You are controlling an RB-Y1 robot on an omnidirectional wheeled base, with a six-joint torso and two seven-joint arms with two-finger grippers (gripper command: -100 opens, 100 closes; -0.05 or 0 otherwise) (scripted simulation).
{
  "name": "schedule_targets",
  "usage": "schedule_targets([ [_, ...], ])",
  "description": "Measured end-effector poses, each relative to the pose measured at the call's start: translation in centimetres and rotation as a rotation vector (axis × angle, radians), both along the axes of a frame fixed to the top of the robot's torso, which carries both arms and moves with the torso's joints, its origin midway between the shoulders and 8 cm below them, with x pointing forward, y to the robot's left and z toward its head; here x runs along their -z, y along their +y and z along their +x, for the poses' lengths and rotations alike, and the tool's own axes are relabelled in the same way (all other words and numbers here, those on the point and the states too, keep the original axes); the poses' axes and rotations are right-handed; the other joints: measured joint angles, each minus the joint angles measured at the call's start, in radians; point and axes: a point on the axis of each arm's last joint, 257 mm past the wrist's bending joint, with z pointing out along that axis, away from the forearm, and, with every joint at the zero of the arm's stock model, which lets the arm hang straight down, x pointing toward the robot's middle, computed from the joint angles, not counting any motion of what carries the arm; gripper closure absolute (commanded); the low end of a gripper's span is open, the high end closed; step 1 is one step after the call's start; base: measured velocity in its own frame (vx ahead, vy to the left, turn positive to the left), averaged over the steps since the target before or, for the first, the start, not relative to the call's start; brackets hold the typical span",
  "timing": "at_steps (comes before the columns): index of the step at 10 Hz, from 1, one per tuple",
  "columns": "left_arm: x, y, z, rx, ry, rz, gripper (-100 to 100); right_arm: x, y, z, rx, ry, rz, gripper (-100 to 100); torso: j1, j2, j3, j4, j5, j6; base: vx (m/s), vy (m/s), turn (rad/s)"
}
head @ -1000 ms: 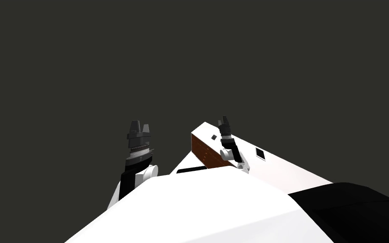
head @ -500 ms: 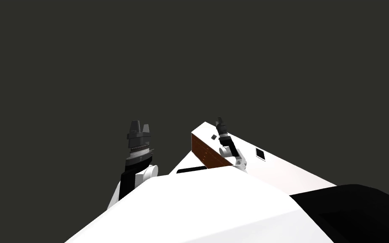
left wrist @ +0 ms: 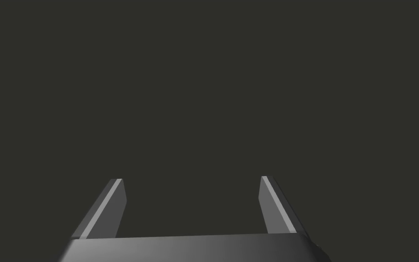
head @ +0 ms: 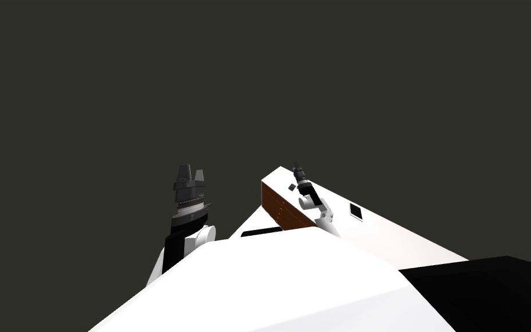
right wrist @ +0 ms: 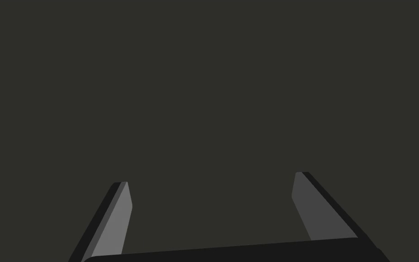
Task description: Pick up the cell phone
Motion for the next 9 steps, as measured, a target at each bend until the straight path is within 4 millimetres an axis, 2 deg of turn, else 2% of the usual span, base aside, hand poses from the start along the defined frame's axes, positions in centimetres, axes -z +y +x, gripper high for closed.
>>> schedule_targets([
  [4,0.0,0.0,0.0,0.000,0.000,0.000,0,3.9,-1.2,2.9,0.031,0.126,-0.065,-100,0.001,0.000,0.000,0.000,0.000,0.000,-0.012,-0.017,0.046],
  [6,0.0,0.0,0.0,0.000,0.000,0.000,0,4.7,-2.2,4.2,0.047,0.181,-0.100,-100,0.000,0.000,0.000,0.000,0.000,0.000,-0.006,-0.016,0.051],
  [7,0.0,0.0,0.0,0.000,0.000,0.000,0,6.2,-2.6,4.6,0.056,0.223,-0.112,-100,0.001,0.000,0.000,0.000,0.000,0.000,-0.009,-0.013,0.061],
  [9,0.0,0.0,0.0,0.000,0.000,0.000,0,7.6,-3.7,6.1,0.076,0.290,-0.147,-100,0.001,-0.001,0.000,0.000,0.000,0.000,-0.003,-0.013,0.066],
])
